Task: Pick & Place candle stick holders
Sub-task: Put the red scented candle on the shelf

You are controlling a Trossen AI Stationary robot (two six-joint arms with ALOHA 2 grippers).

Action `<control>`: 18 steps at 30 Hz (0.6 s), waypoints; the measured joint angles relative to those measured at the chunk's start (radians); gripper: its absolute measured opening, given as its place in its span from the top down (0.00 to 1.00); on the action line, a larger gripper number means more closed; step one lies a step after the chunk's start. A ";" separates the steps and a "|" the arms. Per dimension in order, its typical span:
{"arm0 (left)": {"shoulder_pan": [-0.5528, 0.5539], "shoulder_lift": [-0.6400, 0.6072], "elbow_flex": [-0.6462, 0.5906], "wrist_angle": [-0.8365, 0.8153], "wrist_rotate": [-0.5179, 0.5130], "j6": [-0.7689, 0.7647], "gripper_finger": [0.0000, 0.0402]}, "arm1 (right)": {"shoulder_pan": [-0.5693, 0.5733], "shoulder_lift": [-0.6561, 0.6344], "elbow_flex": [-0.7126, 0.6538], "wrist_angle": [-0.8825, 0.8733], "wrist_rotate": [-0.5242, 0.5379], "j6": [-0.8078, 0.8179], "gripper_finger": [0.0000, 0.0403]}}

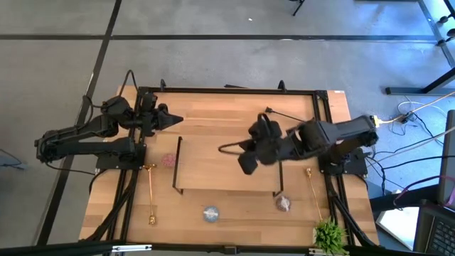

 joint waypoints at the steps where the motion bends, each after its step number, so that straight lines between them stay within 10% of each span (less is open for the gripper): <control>1: 0.000 0.000 0.000 0.000 0.000 0.000 0.99 | -0.018 0.000 0.000 0.014 -0.016 -0.027 0.88; 18: 0.000 0.000 0.000 0.000 -0.007 -0.008 0.99 | -0.198 -0.005 0.000 0.173 -0.192 -0.221 0.88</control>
